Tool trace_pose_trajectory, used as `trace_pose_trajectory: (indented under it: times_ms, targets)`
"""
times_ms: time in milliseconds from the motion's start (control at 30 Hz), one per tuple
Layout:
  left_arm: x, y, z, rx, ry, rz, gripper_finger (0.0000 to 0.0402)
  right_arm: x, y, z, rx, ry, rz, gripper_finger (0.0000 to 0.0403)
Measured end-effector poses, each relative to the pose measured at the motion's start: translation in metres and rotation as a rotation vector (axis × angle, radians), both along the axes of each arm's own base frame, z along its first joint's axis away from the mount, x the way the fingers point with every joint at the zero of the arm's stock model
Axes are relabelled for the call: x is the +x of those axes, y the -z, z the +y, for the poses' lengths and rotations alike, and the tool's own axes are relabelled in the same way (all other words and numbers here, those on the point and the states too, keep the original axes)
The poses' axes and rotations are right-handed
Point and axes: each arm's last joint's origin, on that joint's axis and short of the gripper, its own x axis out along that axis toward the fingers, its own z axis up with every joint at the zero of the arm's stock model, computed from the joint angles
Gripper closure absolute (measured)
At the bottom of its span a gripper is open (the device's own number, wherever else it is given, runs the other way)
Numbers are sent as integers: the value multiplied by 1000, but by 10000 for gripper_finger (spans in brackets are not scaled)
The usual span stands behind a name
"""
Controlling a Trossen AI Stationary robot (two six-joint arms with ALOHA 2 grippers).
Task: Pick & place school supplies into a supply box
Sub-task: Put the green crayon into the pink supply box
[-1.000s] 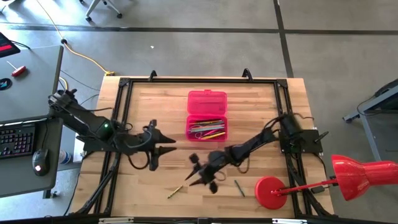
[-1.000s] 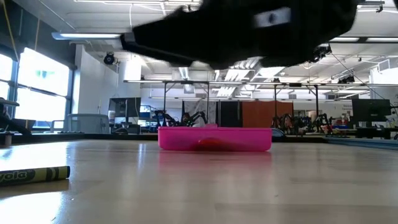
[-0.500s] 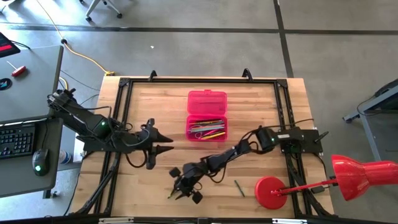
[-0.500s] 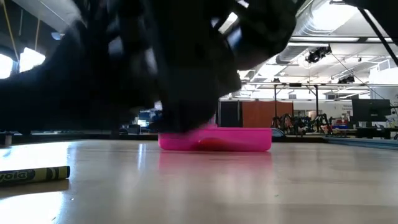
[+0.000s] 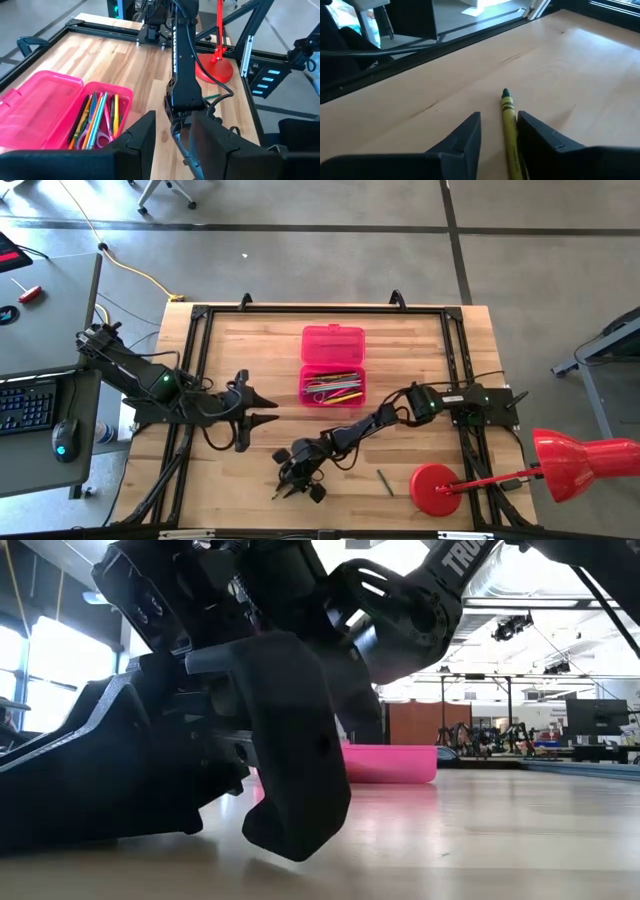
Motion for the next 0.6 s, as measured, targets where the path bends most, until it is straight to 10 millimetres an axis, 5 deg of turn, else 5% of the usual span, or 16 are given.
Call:
trace_pose_trajectory:
  times_ms: [267, 367, 600]
  targets:
    - [-1, 3, 1, 14, -3, 27, 245, 2, 2, -10, -16, -37, -14, 388]
    - [-1, 3, 1, 10, -5, 27, 245, 3, -4, -15, 22, -40, 24, 385]
    - [-1, 3, 1, 9, -5, 27, 245, -7, -54, -21, -86, -56, 65, 395]
